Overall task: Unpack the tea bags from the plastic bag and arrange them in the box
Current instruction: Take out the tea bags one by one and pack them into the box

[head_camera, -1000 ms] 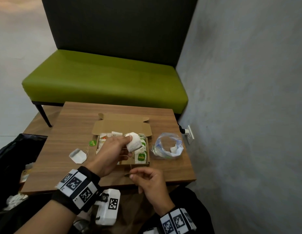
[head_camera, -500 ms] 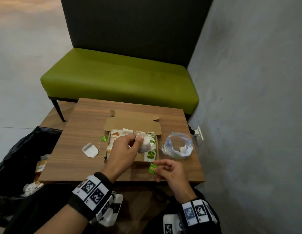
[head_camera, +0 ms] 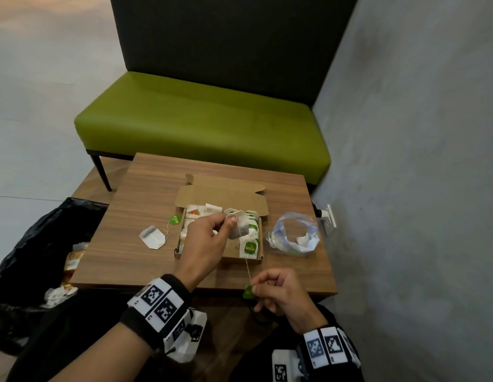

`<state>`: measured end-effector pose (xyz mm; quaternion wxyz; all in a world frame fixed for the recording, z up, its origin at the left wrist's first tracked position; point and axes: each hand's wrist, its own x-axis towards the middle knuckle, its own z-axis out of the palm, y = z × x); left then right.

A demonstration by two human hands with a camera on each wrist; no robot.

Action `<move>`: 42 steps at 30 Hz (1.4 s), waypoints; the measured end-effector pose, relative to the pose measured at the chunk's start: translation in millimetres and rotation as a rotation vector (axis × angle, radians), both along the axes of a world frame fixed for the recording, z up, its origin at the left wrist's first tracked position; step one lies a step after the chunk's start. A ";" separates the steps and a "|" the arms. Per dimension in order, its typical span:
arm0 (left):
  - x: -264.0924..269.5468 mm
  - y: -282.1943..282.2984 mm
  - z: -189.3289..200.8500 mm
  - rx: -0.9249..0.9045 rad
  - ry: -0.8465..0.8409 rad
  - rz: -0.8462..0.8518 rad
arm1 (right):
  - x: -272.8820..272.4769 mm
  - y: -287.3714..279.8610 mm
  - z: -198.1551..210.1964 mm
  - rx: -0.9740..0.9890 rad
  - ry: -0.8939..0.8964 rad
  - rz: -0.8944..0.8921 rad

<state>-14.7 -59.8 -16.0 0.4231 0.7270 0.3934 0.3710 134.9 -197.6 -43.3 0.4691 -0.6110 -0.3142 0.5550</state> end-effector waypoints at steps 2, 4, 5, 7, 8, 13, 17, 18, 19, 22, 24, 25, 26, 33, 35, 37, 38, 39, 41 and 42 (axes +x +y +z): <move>-2.0 -0.6 3.9 0.012 0.039 0.003 | -0.5 -2.1 -1.3 0.037 0.049 -0.001; -2.4 -2.9 9.4 -0.053 0.010 -0.034 | -2.5 -1.1 -2.4 0.027 0.023 -0.015; -1.9 -4.4 12.2 -0.121 -0.027 -0.050 | -3.7 0.4 -2.7 0.004 -0.009 -0.028; -1.3 -8.1 15.4 -0.275 -0.085 -0.096 | -5.2 4.4 -3.1 -0.032 -0.063 -0.079; -0.6 -8.8 14.4 -0.335 -0.088 -0.128 | -5.7 6.7 -2.9 -0.036 -0.083 -0.120; 1.4 -16.6 2.4 -0.508 -0.024 -0.289 | -2.8 20.5 4.5 0.042 -0.134 -0.309; 4.7 -24.5 -1.9 -0.496 0.075 -0.376 | 0.6 34.8 15.5 0.097 -0.104 -0.322; 5.3 -24.7 -3.9 -0.486 0.103 -0.379 | 1.7 37.7 17.8 0.095 -0.106 -0.335; 5.8 -24.9 -5.7 -0.479 0.126 -0.381 | 2.6 40.3 19.7 0.091 -0.110 -0.351; 6.2 -24.9 -10.4 -0.473 0.165 -0.377 | 3.1 44.1 22.5 0.105 -0.122 -0.365; 6.4 -24.2 -13.4 -0.486 0.158 -0.362 | 1.8 42.9 24.1 0.157 -0.186 -0.344; 6.5 -23.8 -14.4 -0.502 0.147 -0.354 | 1.2 41.1 24.4 0.193 -0.223 -0.324; 6.4 -23.4 -15.1 -0.519 0.133 -0.347 | 0.7 38.9 24.5 0.228 -0.253 -0.303; 1.5 -18.8 -16.0 -0.681 0.026 -0.355 | 0.0 27.3 14.5 0.280 -0.314 -0.226; -0.4 -17.7 -15.1 -0.682 0.048 -0.379 | -0.4 28.1 15.5 0.256 -0.291 -0.202; -0.7 -17.7 -12.4 -0.674 0.080 -0.400 | -0.3 28.7 17.1 0.238 -0.279 -0.174; -0.5 -18.3 -10.0 -0.671 0.084 -0.407 | 0.1 29.0 17.6 0.230 -0.285 -0.163; 0.1 -18.8 -8.0 -0.673 0.082 -0.408 | 0.4 29.3 17.9 0.224 -0.297 -0.154; 0.9 -19.1 -6.2 -0.665 0.060 -0.400 | 1.5 30.3 17.6 0.219 -0.325 -0.140; 1.0 -18.9 -5.2 -0.655 0.050 -0.396 | 2.2 30.9 16.9 0.216 -0.334 -0.138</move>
